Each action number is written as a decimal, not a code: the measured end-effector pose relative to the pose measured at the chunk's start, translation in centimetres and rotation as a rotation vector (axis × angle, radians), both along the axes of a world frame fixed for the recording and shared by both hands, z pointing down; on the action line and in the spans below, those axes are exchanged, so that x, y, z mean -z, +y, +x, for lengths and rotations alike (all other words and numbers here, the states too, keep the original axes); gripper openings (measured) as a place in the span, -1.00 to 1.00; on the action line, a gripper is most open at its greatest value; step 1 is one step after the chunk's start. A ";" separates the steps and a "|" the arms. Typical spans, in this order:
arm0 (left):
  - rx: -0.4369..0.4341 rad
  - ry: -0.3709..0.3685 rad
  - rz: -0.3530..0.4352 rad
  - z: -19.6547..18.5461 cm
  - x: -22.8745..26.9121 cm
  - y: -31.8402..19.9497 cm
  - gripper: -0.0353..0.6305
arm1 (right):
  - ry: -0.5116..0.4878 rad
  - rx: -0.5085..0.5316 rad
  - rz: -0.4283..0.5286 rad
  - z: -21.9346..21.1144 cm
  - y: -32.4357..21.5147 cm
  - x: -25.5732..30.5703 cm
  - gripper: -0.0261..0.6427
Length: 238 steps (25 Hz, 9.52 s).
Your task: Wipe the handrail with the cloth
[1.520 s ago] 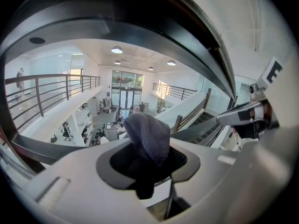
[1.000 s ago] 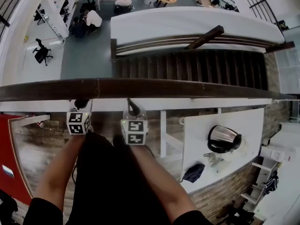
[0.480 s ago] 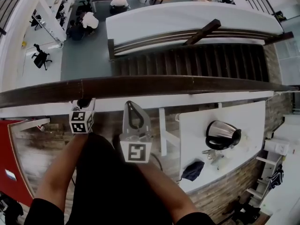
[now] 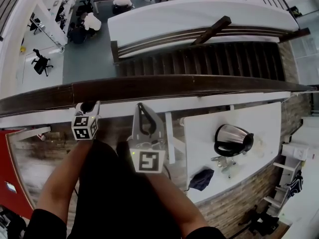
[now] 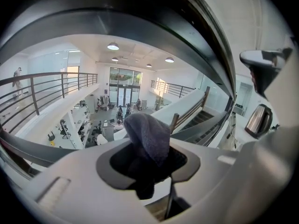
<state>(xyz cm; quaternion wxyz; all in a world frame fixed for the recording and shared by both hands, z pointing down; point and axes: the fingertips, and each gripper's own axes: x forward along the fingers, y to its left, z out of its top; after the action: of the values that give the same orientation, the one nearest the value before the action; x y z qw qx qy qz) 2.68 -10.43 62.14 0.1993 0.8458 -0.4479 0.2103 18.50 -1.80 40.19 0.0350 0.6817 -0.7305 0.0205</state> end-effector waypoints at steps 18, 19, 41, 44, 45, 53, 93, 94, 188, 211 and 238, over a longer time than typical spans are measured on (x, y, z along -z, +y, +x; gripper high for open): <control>-0.013 0.020 -0.018 4.2 0.4 0.2 -0.50 | -0.007 -0.099 -0.040 4.9 1.3 -0.9 -0.92; -0.014 0.020 -0.016 4.2 0.4 0.1 -0.50 | -0.007 -0.104 -0.044 5.0 1.5 -0.9 -0.92; 0.189 -0.002 -0.086 -12.2 -0.4 1.9 -0.50 | -0.042 0.118 -0.040 -7.5 -1.3 -1.8 -0.92; 0.199 -0.033 -0.090 -16.3 -0.7 2.4 -0.50 | -0.057 0.155 -0.052 -11.6 -1.6 -2.2 -0.92; 0.199 -0.039 -0.092 -17.6 -0.8 2.5 -0.50 | -0.052 0.168 -0.056 -12.9 -1.7 -2.2 -0.92; 0.076 -0.116 -0.143 -24.7 -3.9 2.2 -0.50 | -0.033 0.225 -0.105 -21.1 -1.5 -2.5 -0.92; 0.025 -0.139 -0.255 -27.4 -16.2 -2.5 -0.50 | 0.161 0.186 -0.241 -27.1 -0.7 -8.3 -0.92; 0.026 -0.138 -0.257 -27.1 -16.3 -2.5 -0.50 | 0.168 0.184 -0.242 -26.8 -0.7 -8.2 -0.92; 0.042 -0.077 -0.265 -5.6 -14.7 -0.1 -0.51 | -0.008 0.138 -0.286 -7.2 4.2 -10.7 -0.92; 0.048 -0.040 -0.237 -1.1 -14.3 0.4 -0.50 | -0.016 0.124 -0.288 -3.2 4.2 -11.2 -0.92; 0.010 0.130 -0.168 0.6 -5.0 4.8 -0.53 | -0.081 0.096 -0.224 -4.7 5.3 -6.7 -0.92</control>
<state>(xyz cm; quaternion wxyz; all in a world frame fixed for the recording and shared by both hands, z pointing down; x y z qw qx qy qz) 3.27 -5.60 67.12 0.2992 0.8356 -0.4191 0.1910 13.78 3.54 46.91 0.0821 0.6363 -0.7563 0.1278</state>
